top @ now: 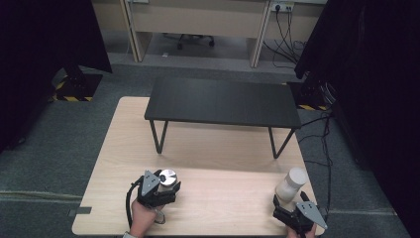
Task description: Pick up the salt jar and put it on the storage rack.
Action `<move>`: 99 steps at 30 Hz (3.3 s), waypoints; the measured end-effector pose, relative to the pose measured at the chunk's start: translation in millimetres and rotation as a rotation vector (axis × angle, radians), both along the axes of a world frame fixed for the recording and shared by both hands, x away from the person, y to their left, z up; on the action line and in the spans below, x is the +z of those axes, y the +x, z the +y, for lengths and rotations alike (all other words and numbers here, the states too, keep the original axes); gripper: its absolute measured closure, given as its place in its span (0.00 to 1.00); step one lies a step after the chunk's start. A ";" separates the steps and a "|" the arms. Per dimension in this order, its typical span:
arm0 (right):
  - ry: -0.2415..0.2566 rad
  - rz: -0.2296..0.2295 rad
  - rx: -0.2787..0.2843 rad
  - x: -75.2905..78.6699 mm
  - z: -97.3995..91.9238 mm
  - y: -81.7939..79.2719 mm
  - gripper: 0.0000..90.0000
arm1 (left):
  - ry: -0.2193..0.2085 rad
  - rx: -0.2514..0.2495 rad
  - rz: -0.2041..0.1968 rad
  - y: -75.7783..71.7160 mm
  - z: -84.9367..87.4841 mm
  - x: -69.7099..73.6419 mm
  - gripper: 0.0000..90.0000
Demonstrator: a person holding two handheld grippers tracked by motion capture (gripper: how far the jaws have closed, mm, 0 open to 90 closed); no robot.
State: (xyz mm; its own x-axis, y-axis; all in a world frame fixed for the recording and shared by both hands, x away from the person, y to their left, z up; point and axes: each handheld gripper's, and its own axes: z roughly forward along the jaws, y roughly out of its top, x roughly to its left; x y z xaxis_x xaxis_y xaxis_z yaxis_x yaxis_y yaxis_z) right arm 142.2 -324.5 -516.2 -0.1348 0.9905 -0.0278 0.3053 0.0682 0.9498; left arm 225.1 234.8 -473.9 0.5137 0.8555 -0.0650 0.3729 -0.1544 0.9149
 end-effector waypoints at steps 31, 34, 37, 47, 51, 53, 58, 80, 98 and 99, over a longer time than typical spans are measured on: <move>-0.004 0.001 -0.003 0.1 1.1 0.0 0.00 | 0.045 -0.019 0.000 0.9 -6.7 1.0 0.34; -0.003 0.000 -0.002 0.0 0.9 -0.2 0.00 | 0.045 -0.019 0.010 0.4 -6.0 3.3 0.34; -0.003 0.000 -0.002 0.1 0.8 -0.2 0.00 | 0.052 -0.012 0.020 0.2 -7.0 6.7 0.34; 0.000 0.003 0.005 0.5 -0.4 0.4 0.00 | 0.042 -0.005 0.002 -2.4 -4.8 22.2 0.34; 0.004 0.004 0.004 0.7 -0.9 0.4 0.00 | 0.042 0.005 0.002 -3.5 -5.5 32.1 0.34; 0.006 0.004 0.004 0.6 -1.1 0.3 0.00 | 0.038 0.013 0.009 -3.5 -6.1 36.4 0.34; 0.015 0.001 0.006 0.2 -2.5 0.0 0.00 | 0.038 0.027 0.014 -4.1 -7.0 48.0 0.34; 0.049 -0.010 0.014 -1.7 -7.2 -1.6 0.00 | 0.032 0.099 -0.027 7.2 -14.2 106.2 0.34; 0.058 -0.004 0.016 -0.9 -8.3 -0.8 0.00 | 0.039 0.110 -0.070 22.1 -20.7 147.0 0.34; 0.057 -0.004 0.016 -0.8 -8.2 -0.7 0.00 | 0.040 0.111 -0.071 23.0 -20.8 149.4 0.34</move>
State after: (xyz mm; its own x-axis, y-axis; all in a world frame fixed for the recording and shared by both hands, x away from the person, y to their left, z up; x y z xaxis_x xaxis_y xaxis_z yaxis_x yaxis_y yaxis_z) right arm 141.5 -332.7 -516.9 -0.1511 0.9881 0.0282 0.3010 0.0188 0.9534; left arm 248.1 213.9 -324.5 0.4175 0.9087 0.0033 0.3242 -0.1524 0.9336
